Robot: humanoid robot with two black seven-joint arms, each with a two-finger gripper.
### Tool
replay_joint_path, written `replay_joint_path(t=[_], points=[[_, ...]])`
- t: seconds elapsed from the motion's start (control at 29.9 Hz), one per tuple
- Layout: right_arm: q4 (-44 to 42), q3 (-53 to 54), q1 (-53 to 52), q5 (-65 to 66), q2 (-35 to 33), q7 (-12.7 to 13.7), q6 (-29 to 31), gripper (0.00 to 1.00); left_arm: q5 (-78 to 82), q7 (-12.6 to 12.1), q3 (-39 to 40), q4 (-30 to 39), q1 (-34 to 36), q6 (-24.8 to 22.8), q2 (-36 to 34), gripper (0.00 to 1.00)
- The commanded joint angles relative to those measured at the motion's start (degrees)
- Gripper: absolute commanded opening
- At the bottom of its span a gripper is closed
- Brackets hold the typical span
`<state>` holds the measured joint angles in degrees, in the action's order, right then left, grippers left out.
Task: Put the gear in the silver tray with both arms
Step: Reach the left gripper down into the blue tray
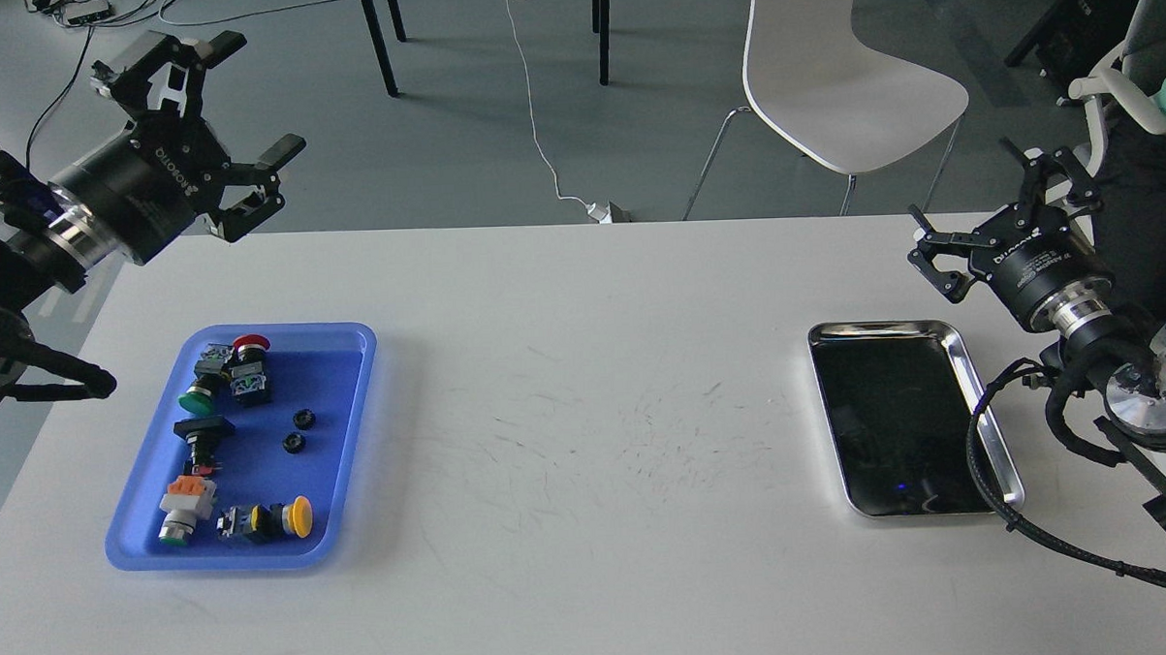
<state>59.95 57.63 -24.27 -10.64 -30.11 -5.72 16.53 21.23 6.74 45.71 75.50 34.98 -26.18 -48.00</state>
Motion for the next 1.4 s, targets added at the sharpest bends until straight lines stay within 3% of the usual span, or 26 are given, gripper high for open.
replay_joint_path(t=[0.0, 0.23, 0.4, 0.64, 0.77, 0.9, 1.17, 1.37], points=[[-0.01, -0.06, -0.07, 0.0, 0.05, 0.01, 0.0, 0.99, 9.68, 0.11, -0.97, 5.26, -0.61, 0.25, -2.01, 0.98], [-0.01, -0.24, -0.16, 0.0, 0.05, 0.01, 0.0, 0.99, 42.09, 0.11, -1.06, 9.31, -0.96, 0.78, -0.17, 0.98], [0.08, -0.33, -0.16, 0.0, -0.04, 0.01, -0.09, 0.99, 65.03, 0.46, -1.67, 10.36, -1.4, 3.76, 1.85, 0.98], [0.08, -0.33, -0.16, 0.0, -0.13, 0.01, -0.18, 0.99, 89.57, 4.33, -12.12, 10.45, -1.4, 10.26, -0.51, 0.98], [0.08, -0.42, -0.16, 0.0, -0.22, 0.01, -0.18, 0.99, 94.42, 4.6, -17.84, 10.8, -0.27, 12.91, -3.33, 0.98], [-0.01, -0.42, -0.16, 0.09, -0.13, 0.01, -0.18, 0.99, 98.81, 4.68, -18.46, 10.45, -0.17, 13.0, -4.47, 0.98], [-0.01, -0.5, -0.25, 0.09, -0.04, 0.01, -0.18, 0.99, 98.92, 6.27, -22.16, 9.57, 0.09, 10.46, -6.85, 0.97], [-0.1, -0.5, -0.25, 1.15, 0.14, 0.01, -0.35, 0.99, 98.12, 6.0, -22.24, 9.84, 0.53, 9.66, -6.76, 0.97]])
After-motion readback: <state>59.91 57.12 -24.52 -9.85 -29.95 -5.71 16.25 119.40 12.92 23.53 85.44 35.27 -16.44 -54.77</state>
